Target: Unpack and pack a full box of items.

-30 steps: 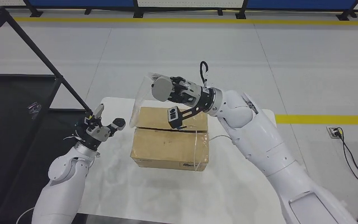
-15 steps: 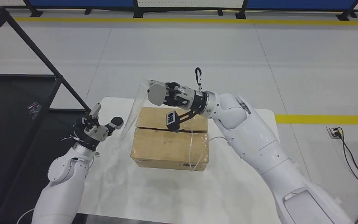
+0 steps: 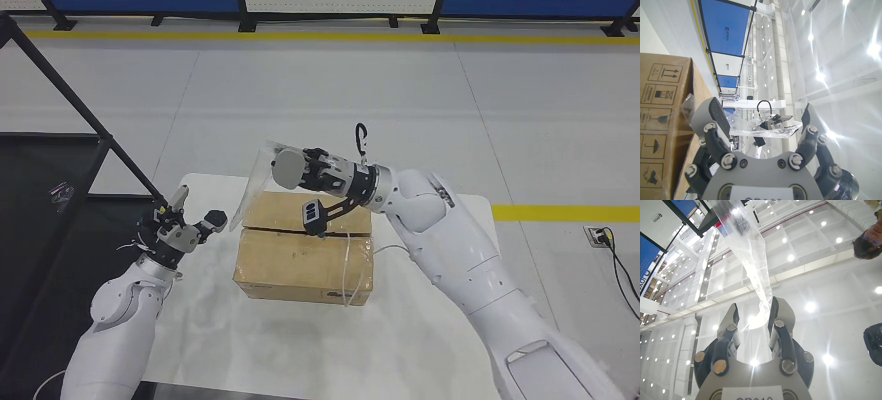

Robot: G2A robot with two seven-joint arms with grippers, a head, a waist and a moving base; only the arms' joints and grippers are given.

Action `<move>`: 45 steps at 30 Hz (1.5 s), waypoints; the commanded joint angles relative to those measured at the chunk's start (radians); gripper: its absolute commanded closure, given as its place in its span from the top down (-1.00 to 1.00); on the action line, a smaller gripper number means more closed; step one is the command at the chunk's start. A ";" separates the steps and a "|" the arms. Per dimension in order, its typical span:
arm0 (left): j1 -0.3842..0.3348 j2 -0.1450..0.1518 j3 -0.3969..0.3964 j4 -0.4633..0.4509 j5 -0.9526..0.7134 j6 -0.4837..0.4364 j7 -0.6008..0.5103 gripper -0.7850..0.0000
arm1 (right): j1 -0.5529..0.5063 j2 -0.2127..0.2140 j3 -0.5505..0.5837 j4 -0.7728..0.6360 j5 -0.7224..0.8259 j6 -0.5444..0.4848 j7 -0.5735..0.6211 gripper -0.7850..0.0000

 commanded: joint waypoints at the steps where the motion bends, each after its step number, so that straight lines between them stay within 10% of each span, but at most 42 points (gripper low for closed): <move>1: 0.004 0.000 -0.003 -0.002 -0.004 -0.002 0.002 1.00 | 0.000 -0.006 0.004 0.012 0.000 0.000 -0.014 -0.04; 45: -0.020 -0.010 0.003 0.011 0.013 0.018 -0.003 1.00 | 0.006 -0.081 0.224 0.004 0.000 0.000 -0.274 -0.07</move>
